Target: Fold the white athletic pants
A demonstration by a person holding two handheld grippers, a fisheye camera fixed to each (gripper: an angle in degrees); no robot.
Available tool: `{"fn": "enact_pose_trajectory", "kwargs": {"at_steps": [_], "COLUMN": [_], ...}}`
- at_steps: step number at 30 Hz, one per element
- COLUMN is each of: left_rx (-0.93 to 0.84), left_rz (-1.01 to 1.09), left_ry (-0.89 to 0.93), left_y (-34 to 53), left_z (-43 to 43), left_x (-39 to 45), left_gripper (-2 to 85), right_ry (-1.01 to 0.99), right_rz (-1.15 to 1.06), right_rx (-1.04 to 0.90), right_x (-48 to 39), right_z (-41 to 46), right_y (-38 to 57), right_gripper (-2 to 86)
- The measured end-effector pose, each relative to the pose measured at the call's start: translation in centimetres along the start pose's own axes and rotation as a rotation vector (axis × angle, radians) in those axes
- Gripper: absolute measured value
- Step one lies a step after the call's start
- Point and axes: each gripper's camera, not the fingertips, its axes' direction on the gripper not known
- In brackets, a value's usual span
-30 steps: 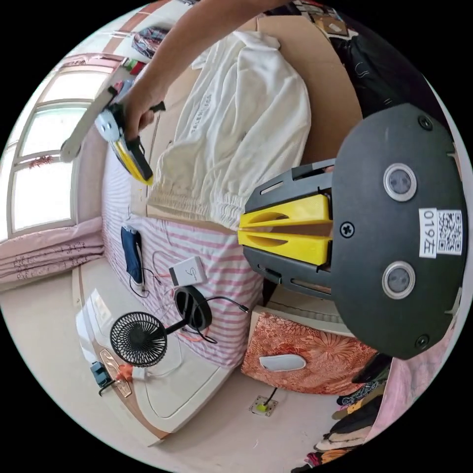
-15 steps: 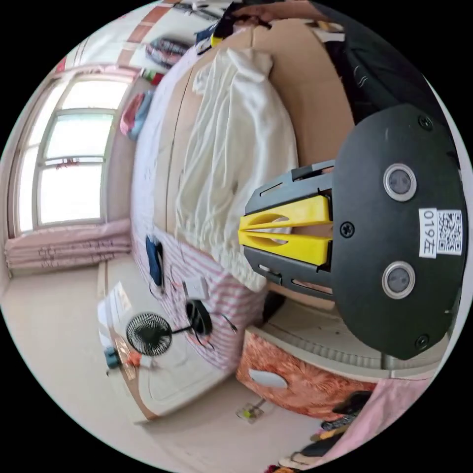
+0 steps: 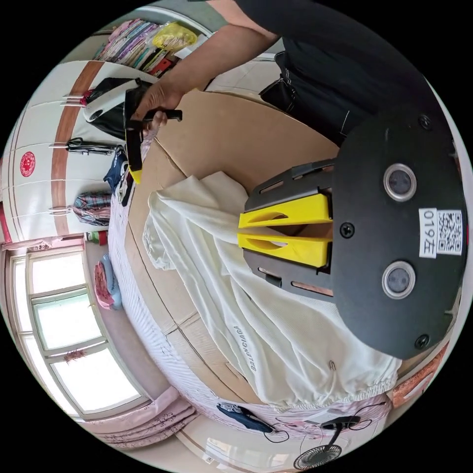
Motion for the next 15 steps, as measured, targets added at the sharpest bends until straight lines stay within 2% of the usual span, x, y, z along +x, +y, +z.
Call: {"fn": "enact_pose_trajectory", "kwargs": {"at_steps": [4, 7, 11, 14, 15], "left_rx": [0.185, 0.223, 0.077, -0.073, -0.093], "left_rz": [0.034, 0.122, 0.291, 0.295, 0.295], "left_ry": [0.081, 0.033, 0.040, -0.081, -0.068], "left_y": [-2.2, -5.7, -10.8, -13.0, -13.1], "left_z": [-1.3, -0.2, 5.1, 9.8, 10.4], "left_x": [1.4, 3.7, 7.5, 8.5, 8.5], "left_gripper": [6.8, 9.0, 9.5, 6.6, 5.8], "right_ry": [-0.037, -0.023, -0.063, -0.048, -0.043], "right_rz": [-0.158, -0.180, -0.183, -0.178, -0.185], "right_rx": [-0.169, -0.262, -0.303, -0.288, -0.281], "right_x": [-0.8, -0.8, -1.4, -2.5, -2.9], "right_z": [3.2, 4.3, 3.5, 2.0, 1.6], "right_y": [-3.8, -5.0, -5.0, -5.1, -5.1], "right_gripper": [14.7, 13.4, 6.7, 0.9, 0.5]}}
